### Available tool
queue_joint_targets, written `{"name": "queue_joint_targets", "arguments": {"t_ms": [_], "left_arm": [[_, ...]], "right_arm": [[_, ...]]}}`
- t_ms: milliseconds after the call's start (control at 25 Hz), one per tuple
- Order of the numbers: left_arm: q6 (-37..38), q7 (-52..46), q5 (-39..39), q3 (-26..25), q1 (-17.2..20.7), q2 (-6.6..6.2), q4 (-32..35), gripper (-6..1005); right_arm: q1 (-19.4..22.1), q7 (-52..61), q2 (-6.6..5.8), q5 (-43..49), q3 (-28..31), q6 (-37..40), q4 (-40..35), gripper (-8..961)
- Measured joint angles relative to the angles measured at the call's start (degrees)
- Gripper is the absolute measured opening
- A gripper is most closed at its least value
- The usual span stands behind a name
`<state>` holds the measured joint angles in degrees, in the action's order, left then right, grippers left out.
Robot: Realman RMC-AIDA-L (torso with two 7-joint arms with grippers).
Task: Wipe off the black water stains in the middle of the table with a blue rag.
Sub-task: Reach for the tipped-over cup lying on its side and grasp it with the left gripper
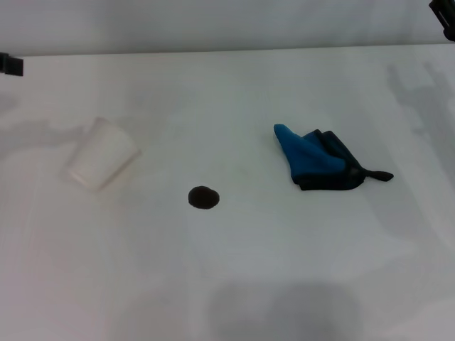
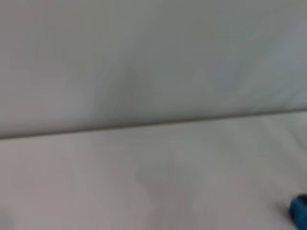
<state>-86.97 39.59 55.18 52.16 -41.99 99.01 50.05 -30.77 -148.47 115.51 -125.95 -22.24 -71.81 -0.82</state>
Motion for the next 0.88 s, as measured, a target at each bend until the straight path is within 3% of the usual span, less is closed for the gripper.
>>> {"name": "queue_joint_targets", "arguments": {"t_ms": [120,200,360,400,720,880], "left_arm": [[-3.3,-2.0,-7.7,0.1,-4.1,-0.48,0.0,811],[-4.4,-2.2,-13.0,0.1,-6.4,-0.09,0.0,811],[-4.4,-1.9,-22.3,0.2,-9.9,2.49,0.1,810],[-3.5,-1.6,-24.5,0.2,-10.5,3.84,0.7,810],[0.5,5.3,-26.1,0.3,-10.9,9.68,2.0,800],[1.6,6.0,-26.3,0.3,-10.7,11.09,1.3,799]], "right_arm": [[-0.2,0.0,-0.03,0.0,0.1,0.3,-0.1,856],[-0.3,0.0,-0.03,0.0,0.2,0.6,-0.1,856],[-0.4,-0.1,-0.02,0.0,0.3,1.2,-0.5,856],[-0.4,-0.1,-0.02,0.0,0.3,1.4,-0.6,856],[-0.3,-0.2,-0.03,-0.1,0.4,1.8,-0.9,855],[-0.4,-0.2,-0.01,-0.1,0.3,2.0,-1.5,855]]}}
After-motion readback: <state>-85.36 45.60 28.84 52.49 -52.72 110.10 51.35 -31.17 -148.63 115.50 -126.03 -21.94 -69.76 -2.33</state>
